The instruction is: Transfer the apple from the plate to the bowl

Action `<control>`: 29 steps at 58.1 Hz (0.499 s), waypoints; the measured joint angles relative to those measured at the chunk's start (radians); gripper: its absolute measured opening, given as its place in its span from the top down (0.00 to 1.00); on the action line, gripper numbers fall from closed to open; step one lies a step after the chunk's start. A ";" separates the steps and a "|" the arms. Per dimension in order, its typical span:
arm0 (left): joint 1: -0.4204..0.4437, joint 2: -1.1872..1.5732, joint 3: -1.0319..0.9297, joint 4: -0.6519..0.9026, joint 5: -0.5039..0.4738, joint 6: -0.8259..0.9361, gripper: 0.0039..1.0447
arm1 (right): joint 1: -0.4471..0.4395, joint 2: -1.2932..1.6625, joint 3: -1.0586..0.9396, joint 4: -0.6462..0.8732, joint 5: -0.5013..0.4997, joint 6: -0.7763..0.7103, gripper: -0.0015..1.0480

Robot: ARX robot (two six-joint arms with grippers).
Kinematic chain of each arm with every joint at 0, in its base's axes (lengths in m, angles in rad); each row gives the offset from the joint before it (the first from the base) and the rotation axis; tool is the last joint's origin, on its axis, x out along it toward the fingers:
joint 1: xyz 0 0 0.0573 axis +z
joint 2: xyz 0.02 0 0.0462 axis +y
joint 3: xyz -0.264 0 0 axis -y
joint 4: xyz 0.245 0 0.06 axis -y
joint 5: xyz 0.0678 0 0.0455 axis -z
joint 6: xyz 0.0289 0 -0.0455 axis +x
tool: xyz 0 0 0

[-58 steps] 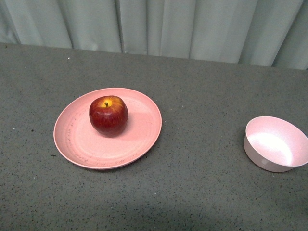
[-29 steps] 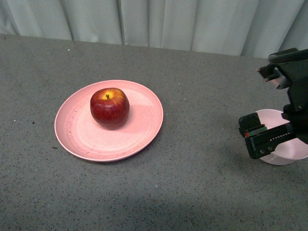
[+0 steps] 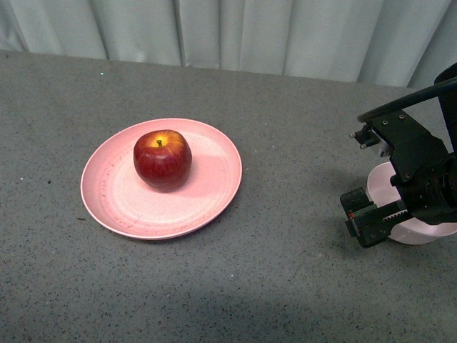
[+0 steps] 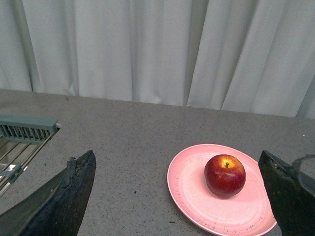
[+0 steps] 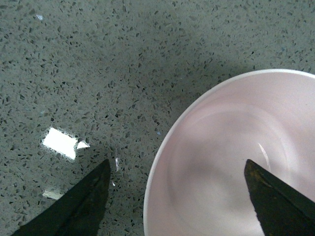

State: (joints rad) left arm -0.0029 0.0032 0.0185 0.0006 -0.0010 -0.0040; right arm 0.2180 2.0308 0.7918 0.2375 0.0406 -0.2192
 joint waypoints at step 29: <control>0.000 0.000 0.000 0.000 0.000 0.000 0.06 | -0.002 -0.028 -0.002 -0.036 -0.018 -0.015 0.99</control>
State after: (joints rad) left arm -0.0029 0.0032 0.0185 0.0006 -0.0010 -0.0040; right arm 0.2161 2.0026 0.7898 0.2012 0.0231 -0.2344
